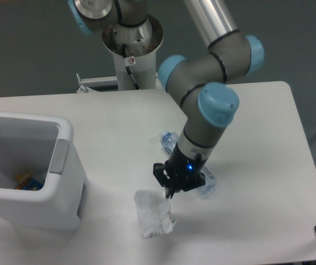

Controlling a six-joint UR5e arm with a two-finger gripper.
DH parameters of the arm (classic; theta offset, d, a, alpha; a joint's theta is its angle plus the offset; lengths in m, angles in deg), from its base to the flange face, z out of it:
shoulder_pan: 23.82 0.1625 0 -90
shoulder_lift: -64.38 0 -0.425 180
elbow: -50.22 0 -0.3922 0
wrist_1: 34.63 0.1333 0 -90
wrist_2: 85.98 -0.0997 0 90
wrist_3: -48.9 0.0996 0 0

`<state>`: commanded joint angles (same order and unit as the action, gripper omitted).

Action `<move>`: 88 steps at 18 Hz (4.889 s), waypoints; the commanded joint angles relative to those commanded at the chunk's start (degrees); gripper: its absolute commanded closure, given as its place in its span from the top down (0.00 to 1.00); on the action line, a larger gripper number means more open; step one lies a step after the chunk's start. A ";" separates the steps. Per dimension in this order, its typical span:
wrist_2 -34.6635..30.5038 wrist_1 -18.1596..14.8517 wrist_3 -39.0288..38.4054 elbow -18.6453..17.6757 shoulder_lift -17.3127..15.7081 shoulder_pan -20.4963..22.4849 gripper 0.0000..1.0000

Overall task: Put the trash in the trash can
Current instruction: 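Carry the held bag over the white trash bin, then open the gripper to drop the bag into the bin, then move the gripper over the clear water bottle and lower onto it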

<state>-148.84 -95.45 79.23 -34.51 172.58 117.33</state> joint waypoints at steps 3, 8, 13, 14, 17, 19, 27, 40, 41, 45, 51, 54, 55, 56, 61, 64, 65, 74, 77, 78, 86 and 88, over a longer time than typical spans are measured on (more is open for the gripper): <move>2.64 0.09 -3.42 2.03 -2.02 -0.87 0.00; 3.17 0.62 -4.40 2.21 -7.30 -6.14 0.00; 3.18 0.62 -5.63 1.50 -11.43 -12.73 0.00; 3.09 0.62 -6.15 1.76 -11.43 -13.88 0.00; 2.74 0.62 -6.69 0.72 -11.52 -17.13 0.00; 2.82 0.79 -6.25 -0.86 -11.43 -18.37 0.02; 2.74 1.14 -5.63 -1.84 -10.64 -18.99 0.65; 2.91 4.04 -5.63 -1.84 -6.43 -4.67 0.77; 2.65 3.96 -5.63 -2.01 -5.64 -3.44 0.80; -0.85 3.78 -0.03 -3.85 -1.34 2.27 0.92; -11.41 3.52 2.45 -7.54 1.57 6.76 1.00; -12.20 3.08 2.45 -7.55 3.24 7.56 1.00; -12.82 2.03 2.45 -7.55 3.42 7.64 1.00; -13.52 1.06 2.45 -7.55 3.68 7.64 1.00; -19.40 -1.66 2.45 -7.55 4.91 7.12 1.00; -22.21 -1.58 2.02 -7.55 5.61 6.33 1.00; -22.66 -1.41 1.75 -7.55 5.88 6.33 1.00; -29.26 -0.53 -6.07 -6.67 11.06 3.16 1.00; -32.67 0.70 -7.91 -6.41 12.64 2.20 1.00; -33.90 1.23 -9.57 -5.45 13.60 1.59 1.00; -33.92 1.32 -15.39 -4.04 16.25 0.35 0.72; -33.92 1.32 -15.56 -3.95 16.25 0.26 0.66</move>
<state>-182.75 -94.14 63.67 -38.46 188.83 117.60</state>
